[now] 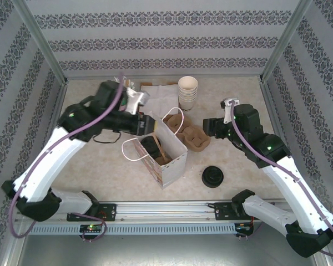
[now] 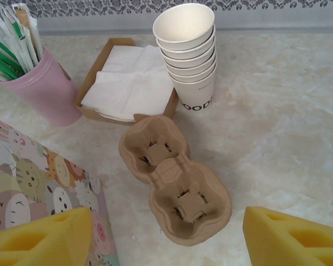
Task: Pack the takeout coffee
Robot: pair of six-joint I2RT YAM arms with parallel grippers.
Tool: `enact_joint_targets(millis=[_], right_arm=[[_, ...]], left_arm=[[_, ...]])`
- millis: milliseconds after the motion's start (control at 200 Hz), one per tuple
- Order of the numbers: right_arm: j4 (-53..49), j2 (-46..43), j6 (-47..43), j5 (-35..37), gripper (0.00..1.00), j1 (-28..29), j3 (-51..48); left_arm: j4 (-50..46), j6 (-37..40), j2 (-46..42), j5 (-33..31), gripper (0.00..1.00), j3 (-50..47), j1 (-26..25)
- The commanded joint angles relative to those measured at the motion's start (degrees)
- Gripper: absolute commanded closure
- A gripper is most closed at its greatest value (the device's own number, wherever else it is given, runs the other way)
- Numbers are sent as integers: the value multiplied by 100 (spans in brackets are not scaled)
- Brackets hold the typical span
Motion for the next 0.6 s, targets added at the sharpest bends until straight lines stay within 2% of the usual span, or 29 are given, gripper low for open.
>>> enact_joint_targets(millis=[0, 75, 185, 440, 595], right_arm=[[169, -107, -110, 130, 25, -81, -157], [203, -131, -162, 140, 23, -83, -233], [293, -140, -271, 159, 23, -98, -346], [714, 283, -467, -123, 24, -179, -266], [1146, 891, -521, -517, 33, -278, 146]], left_arm=[[-449, 198, 279, -813, 35, 381, -185], [-690, 200, 478, -1409, 26, 622, -191], [-683, 153, 542, -2004, 23, 789, -191], [60, 30, 363, -2722, 28, 756, -191], [371, -81, 306, -3276, 35, 711, -182]])
